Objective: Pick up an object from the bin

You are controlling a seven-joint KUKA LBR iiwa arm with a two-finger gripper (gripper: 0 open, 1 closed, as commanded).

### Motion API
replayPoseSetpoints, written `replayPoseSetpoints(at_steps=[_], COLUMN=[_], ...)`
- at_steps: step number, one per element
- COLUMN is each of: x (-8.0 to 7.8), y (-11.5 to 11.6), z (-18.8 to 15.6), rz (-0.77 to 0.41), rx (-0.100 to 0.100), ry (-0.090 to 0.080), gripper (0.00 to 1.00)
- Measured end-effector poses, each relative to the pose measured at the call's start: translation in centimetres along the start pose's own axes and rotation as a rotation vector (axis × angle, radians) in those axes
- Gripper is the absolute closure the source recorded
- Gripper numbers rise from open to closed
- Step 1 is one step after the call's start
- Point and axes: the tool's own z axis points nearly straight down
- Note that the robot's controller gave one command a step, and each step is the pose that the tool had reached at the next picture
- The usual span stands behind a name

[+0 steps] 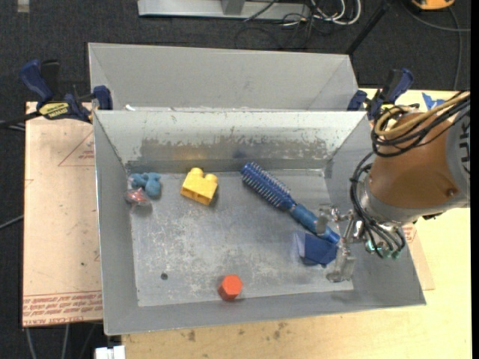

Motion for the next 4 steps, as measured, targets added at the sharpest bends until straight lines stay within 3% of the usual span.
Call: replayPoseSetpoints(at_steps=[1,2,4], x=[-6.3,-6.9,-7.0], y=[-2.9,0.5,0.5], z=[7.6,7.5,7.4], rz=[0.182,0.327,0.323], rx=[-0.001,0.001,0.002], ry=[-0.017,-0.02,-0.024], gripper=[0.0,0.0,0.0])
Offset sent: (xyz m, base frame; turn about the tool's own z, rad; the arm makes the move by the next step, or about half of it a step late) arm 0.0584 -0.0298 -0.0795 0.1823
